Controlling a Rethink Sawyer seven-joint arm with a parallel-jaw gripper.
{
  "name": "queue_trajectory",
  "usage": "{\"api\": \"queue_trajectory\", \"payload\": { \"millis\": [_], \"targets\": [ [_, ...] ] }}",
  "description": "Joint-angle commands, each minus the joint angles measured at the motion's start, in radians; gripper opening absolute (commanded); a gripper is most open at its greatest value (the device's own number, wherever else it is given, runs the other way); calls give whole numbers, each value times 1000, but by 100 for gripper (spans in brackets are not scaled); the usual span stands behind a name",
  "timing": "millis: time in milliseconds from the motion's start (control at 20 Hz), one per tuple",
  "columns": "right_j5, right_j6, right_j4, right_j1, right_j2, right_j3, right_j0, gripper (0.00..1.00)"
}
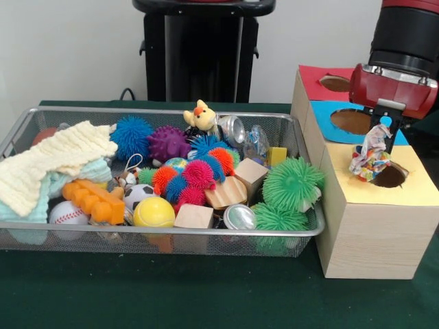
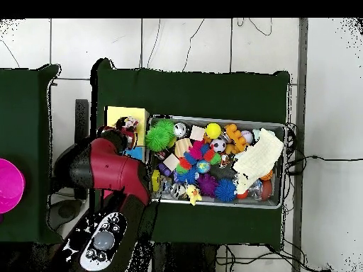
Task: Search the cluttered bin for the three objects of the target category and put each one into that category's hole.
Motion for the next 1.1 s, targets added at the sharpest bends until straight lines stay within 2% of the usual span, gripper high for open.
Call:
{"api": "queue_trajectory", "payload": {
  "millis": [50,550,800,1100],
  "targets": [
    [30,253,43,24,119,68,-16,0],
    [56,267,53,21,102,64,7,0],
    [123,281,63,7,67,49,35,0],
    [97,282,72,14,71,55,35,0]
  ]
}}
